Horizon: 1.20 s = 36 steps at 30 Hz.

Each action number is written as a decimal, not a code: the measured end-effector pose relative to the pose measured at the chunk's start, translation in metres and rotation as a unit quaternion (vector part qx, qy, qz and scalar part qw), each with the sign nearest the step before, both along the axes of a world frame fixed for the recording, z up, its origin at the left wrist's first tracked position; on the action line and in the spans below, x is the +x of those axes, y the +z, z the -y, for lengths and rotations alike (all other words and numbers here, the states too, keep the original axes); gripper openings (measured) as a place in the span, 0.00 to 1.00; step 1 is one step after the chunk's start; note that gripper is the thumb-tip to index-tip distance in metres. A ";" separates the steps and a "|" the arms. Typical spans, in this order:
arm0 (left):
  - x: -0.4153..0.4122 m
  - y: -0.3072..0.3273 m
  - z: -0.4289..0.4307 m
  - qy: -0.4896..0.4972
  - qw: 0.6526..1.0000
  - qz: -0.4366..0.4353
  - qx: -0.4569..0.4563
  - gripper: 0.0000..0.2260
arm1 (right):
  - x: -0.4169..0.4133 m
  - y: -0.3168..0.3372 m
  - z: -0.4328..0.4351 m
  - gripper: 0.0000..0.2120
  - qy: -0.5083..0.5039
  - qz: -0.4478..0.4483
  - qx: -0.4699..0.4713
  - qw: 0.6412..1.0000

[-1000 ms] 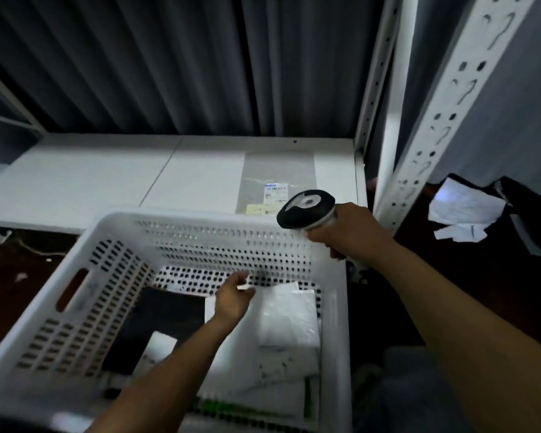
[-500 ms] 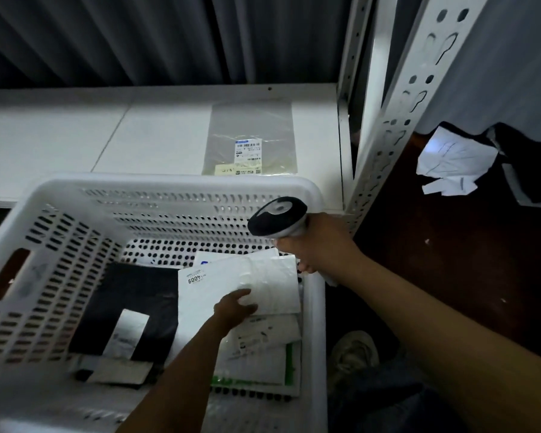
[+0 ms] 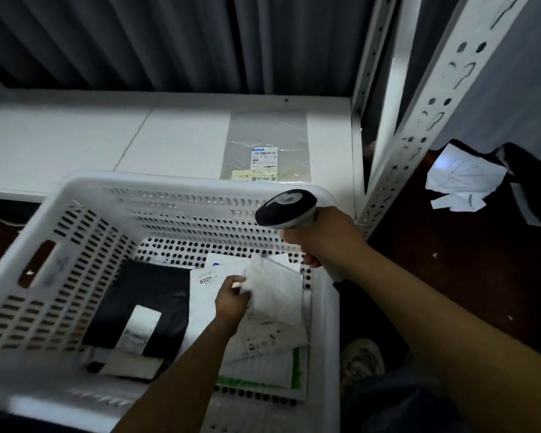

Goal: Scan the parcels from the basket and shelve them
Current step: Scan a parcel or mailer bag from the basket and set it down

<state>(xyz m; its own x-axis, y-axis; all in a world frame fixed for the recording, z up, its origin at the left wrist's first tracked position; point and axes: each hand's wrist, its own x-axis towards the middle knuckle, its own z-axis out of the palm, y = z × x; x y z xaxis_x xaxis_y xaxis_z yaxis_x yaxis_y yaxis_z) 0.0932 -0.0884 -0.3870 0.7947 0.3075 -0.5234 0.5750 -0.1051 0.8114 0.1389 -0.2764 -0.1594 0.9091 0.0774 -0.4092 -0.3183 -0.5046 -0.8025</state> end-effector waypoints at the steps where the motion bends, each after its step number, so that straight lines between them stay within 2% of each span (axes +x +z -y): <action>1: -0.002 0.013 -0.007 0.023 1.000 0.008 -0.012 0.11 | -0.002 0.007 -0.004 0.07 0.008 0.002 0.003 1.000; 5: -0.010 0.066 -0.029 0.101 0.988 0.048 -0.107 0.08 | -0.014 0.033 -0.021 0.03 0.049 0.017 0.021 0.998; 8: -0.021 0.099 -0.051 0.108 0.973 0.077 -0.191 0.15 | -0.026 0.055 -0.032 0.05 0.057 0.060 0.044 0.996; 9: -0.024 0.107 -0.057 0.096 0.972 0.089 -0.193 0.17 | -0.029 0.061 -0.034 0.06 0.056 0.073 0.050 0.994; 12: -0.031 0.136 -0.068 0.074 0.977 0.142 -0.140 0.17 | -0.040 0.073 -0.039 0.06 0.045 0.095 0.070 0.992; 16: -0.041 0.172 -0.085 0.076 0.971 0.222 0.042 0.05 | -0.053 0.081 -0.048 0.07 0.046 0.092 0.070 0.992; 20: -0.042 0.182 -0.110 0.073 0.949 0.261 0.160 0.10 | -0.054 0.081 -0.056 0.05 0.073 0.086 0.058 0.992; 21: -0.042 0.184 -0.116 0.086 0.948 0.258 0.168 0.09 | -0.053 0.080 -0.058 0.06 0.078 0.088 0.055 0.992; 24: -0.045 0.188 -0.126 0.131 0.950 0.263 0.107 0.09 | -0.047 0.080 -0.061 0.07 0.092 0.090 0.060 0.990; 31: -0.036 0.191 -0.143 0.267 0.932 0.244 0.035 0.07 | -0.036 0.079 -0.070 0.05 0.136 0.079 0.045 0.987; 33: -0.031 0.197 -0.146 0.286 0.927 0.241 0.022 0.05 | -0.033 0.081 -0.073 0.06 0.161 0.088 0.018 0.983; 36: -0.026 0.211 -0.148 0.256 0.932 0.250 0.053 0.03 | -0.028 0.088 -0.075 0.07 0.222 0.167 -0.081 0.957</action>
